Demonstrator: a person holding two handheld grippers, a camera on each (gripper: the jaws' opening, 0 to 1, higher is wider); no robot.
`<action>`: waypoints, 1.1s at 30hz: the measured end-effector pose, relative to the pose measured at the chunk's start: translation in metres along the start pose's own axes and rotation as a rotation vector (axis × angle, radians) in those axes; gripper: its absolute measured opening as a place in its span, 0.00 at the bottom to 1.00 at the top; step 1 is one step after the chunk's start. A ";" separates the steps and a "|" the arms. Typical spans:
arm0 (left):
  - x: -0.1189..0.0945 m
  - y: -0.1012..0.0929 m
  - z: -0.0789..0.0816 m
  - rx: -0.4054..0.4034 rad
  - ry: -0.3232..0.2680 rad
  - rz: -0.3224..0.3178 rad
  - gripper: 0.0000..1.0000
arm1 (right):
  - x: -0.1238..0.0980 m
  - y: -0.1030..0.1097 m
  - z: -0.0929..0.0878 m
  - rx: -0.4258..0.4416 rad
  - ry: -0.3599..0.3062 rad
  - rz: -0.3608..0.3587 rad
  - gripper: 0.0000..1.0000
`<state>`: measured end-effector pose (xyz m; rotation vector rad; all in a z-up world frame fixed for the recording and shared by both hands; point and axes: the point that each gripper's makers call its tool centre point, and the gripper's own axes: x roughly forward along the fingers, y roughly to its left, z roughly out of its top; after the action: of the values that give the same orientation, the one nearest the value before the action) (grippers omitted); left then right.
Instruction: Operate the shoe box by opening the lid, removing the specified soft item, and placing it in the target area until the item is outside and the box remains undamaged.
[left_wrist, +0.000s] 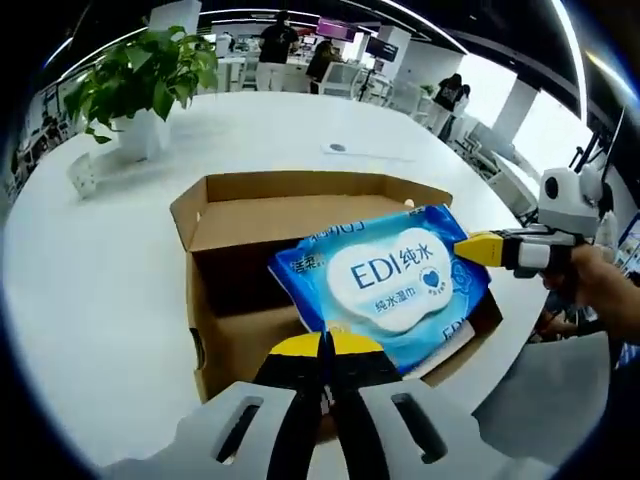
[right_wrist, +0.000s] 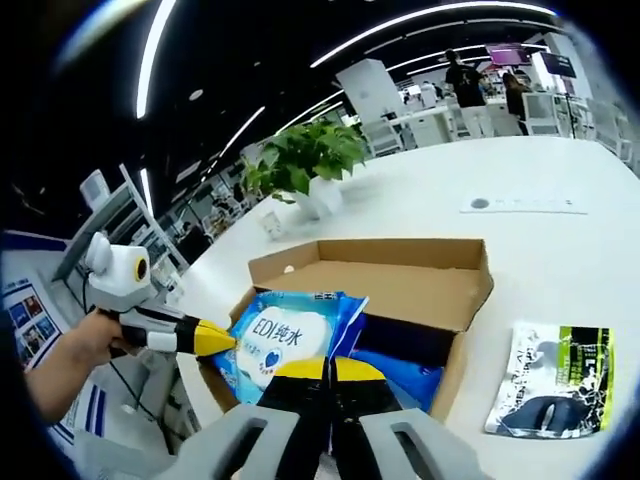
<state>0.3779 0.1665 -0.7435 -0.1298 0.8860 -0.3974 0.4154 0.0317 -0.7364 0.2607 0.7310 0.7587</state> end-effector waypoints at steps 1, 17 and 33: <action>-0.001 -0.003 0.002 -0.010 -0.010 -0.012 0.00 | -0.002 -0.001 0.001 0.002 -0.001 0.000 0.00; -0.005 -0.037 0.019 0.002 -0.055 -0.078 0.00 | -0.036 -0.014 0.006 0.044 -0.014 -0.001 0.00; 0.008 -0.079 0.037 0.044 -0.069 -0.125 0.00 | -0.071 -0.045 0.009 0.076 -0.032 -0.050 0.00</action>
<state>0.3888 0.0885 -0.7048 -0.1577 0.8028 -0.5260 0.4098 -0.0500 -0.7148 0.3216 0.7347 0.6787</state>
